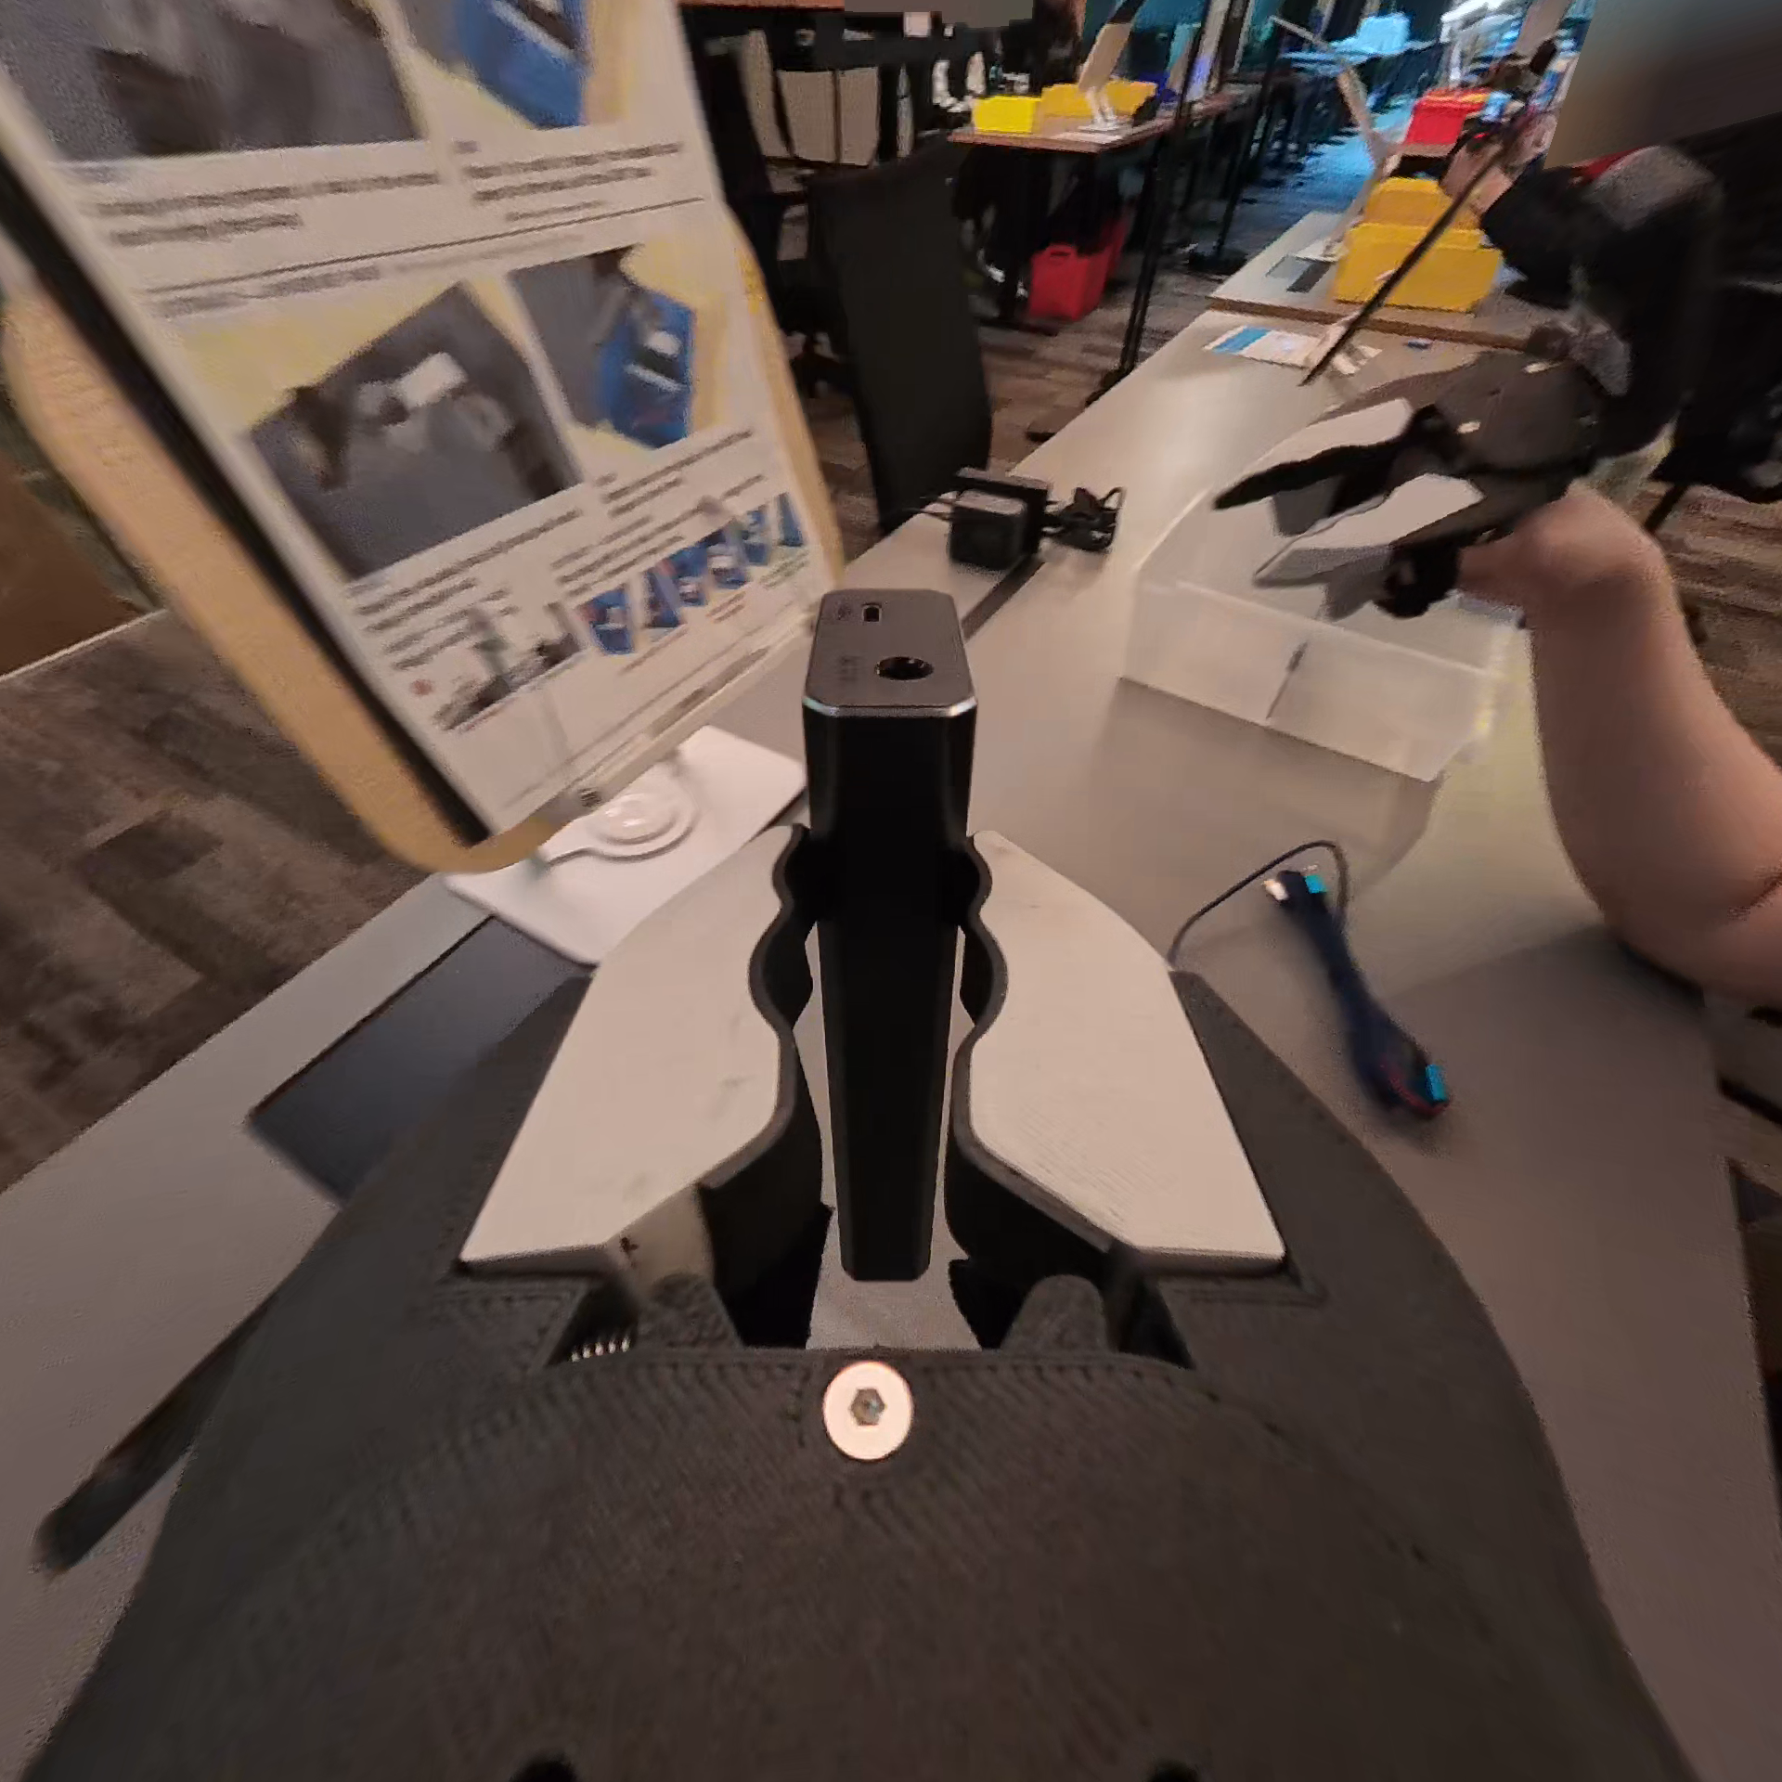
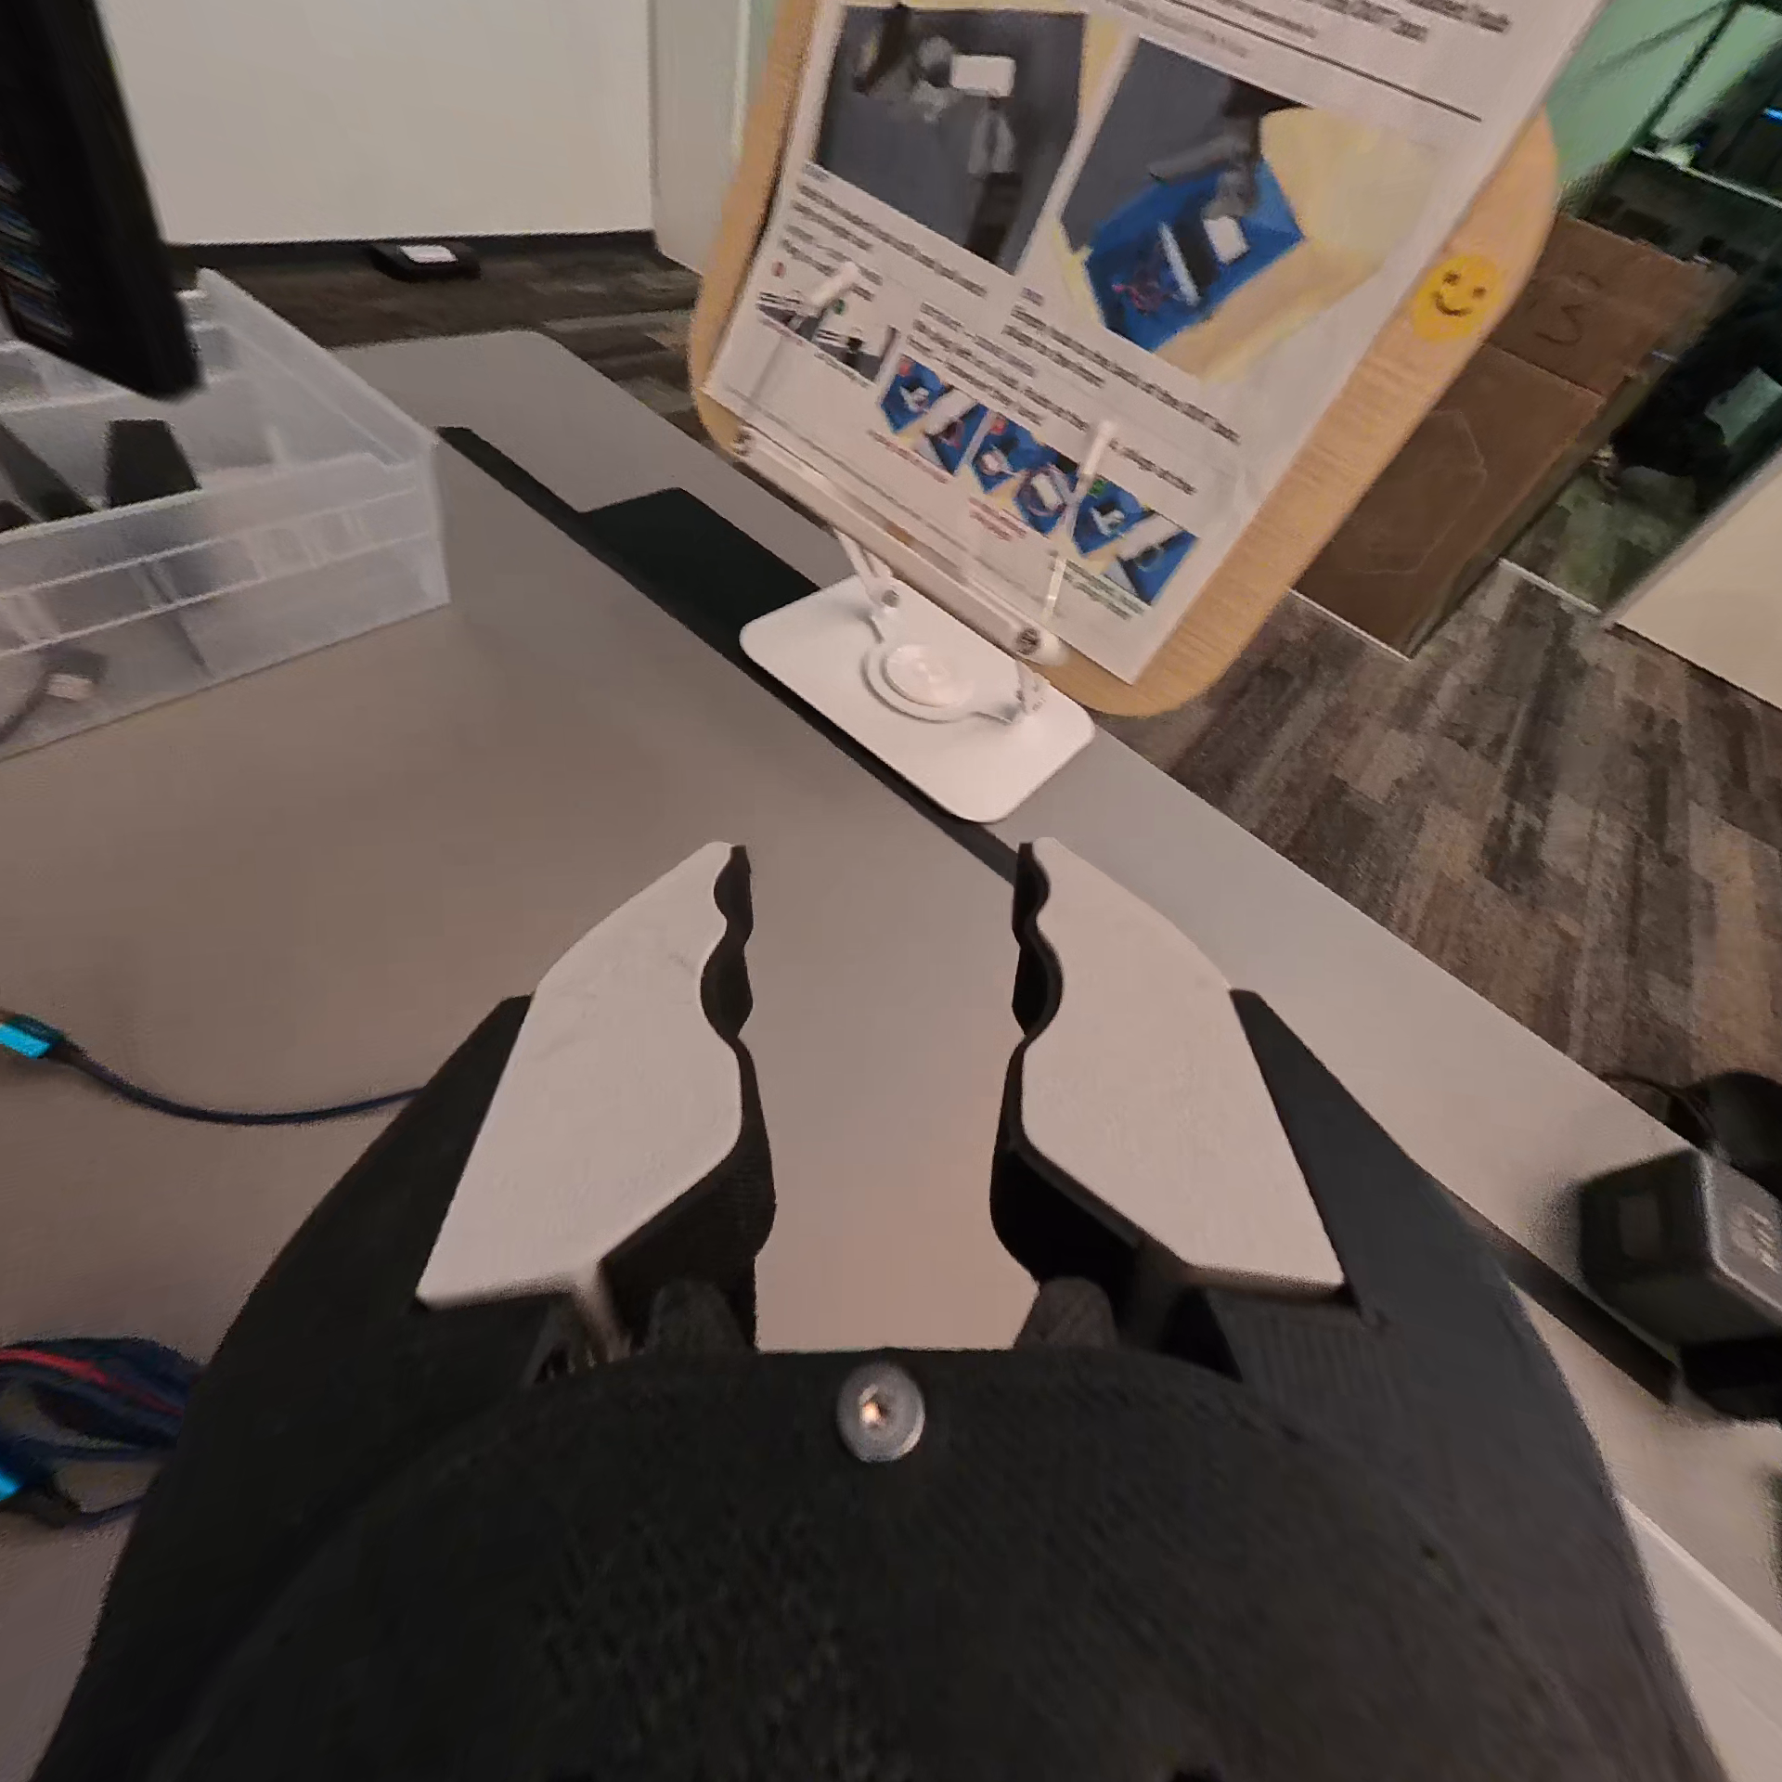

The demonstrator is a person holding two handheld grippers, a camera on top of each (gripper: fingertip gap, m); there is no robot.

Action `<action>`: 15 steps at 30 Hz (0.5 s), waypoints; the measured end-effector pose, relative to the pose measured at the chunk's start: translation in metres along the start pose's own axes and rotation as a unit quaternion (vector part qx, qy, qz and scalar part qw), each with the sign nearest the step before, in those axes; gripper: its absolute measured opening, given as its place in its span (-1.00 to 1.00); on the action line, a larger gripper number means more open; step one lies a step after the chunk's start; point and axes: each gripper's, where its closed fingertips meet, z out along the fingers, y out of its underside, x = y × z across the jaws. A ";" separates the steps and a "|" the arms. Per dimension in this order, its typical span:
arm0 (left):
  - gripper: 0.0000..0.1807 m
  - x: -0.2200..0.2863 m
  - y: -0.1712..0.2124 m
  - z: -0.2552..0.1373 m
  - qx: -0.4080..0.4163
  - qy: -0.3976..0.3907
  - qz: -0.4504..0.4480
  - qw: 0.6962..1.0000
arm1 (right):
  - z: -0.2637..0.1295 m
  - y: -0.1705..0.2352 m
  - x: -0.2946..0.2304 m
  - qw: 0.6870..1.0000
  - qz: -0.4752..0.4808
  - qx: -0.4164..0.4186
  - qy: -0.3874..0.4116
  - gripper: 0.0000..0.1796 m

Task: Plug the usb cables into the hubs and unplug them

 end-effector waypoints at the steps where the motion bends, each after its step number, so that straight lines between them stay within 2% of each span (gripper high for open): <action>1: -0.71 0.017 0.000 0.014 0.002 0.007 -0.003 1.000 | 0.002 -0.003 -0.008 1.000 -0.003 0.004 -0.012 -0.42; 5: -0.71 0.075 0.016 0.082 0.004 0.029 -0.028 0.999 | 0.008 -0.027 -0.043 0.995 -0.008 0.068 -0.076 -0.42; 9: -0.71 0.111 0.042 0.142 0.022 0.062 -0.060 0.996 | 0.005 -0.046 -0.075 0.978 0.020 0.126 -0.163 -0.37; 11: -0.71 0.116 0.053 0.161 0.041 0.066 -0.073 0.994 | 0.006 -0.043 -0.076 0.978 0.023 0.124 -0.166 -0.36; 15: -0.71 0.105 0.080 0.185 0.047 0.013 -0.019 0.999 | 0.009 -0.027 -0.058 0.986 0.015 0.102 -0.131 -0.37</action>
